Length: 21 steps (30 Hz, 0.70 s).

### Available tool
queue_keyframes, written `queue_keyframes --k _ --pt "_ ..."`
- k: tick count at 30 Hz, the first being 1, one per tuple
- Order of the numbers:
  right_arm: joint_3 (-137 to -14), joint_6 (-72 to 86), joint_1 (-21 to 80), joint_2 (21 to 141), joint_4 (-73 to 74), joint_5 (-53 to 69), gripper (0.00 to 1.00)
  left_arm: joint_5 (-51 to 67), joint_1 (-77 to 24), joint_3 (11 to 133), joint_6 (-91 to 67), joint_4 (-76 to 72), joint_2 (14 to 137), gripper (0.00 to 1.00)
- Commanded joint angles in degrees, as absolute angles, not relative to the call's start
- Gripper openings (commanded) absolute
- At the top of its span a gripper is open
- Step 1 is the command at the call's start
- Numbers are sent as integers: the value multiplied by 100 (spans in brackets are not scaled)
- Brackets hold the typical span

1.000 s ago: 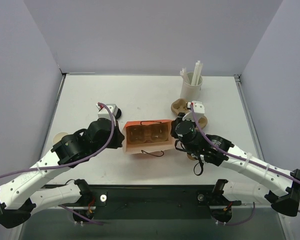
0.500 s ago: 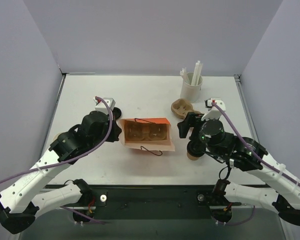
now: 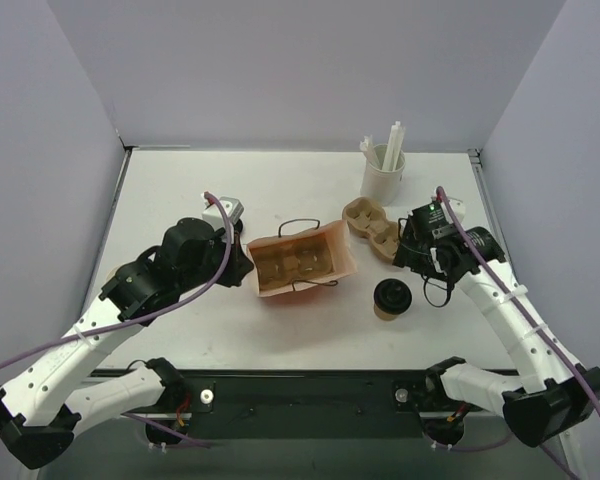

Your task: Pack the takeout coffee

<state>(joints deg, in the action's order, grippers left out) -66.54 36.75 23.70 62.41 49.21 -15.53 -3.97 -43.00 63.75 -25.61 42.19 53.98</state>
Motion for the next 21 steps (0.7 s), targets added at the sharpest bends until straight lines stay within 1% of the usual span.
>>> queue_keyframes --k 1,5,6,8,9,16,21 --pt "-6390 3244 2162 6574 5116 -730 65 -88 -4254 6627 -2294 4104 5335 0" --pt "-6223 3339 2030 6925 4993 -449 71 0 -4228 6522 -2215 4157 5256 0" --pt "-6179 3401 2030 6917 4966 -413 74 0 -4228 6495 -2189 4166 5230 0" --pt "-6003 3638 2039 6812 4826 -369 76 0 -4219 6486 -2162 4166 5203 0" --pt "-5951 3708 2048 6768 4799 -378 79 0 -4210 6486 -2153 4175 5194 0" --pt "-5634 3990 2127 6636 4658 -571 82 184 -4149 6416 -2057 4052 5107 0" --pt "-5432 4262 2363 6636 4553 -720 84 325 -4061 6346 -1969 4008 5080 0"
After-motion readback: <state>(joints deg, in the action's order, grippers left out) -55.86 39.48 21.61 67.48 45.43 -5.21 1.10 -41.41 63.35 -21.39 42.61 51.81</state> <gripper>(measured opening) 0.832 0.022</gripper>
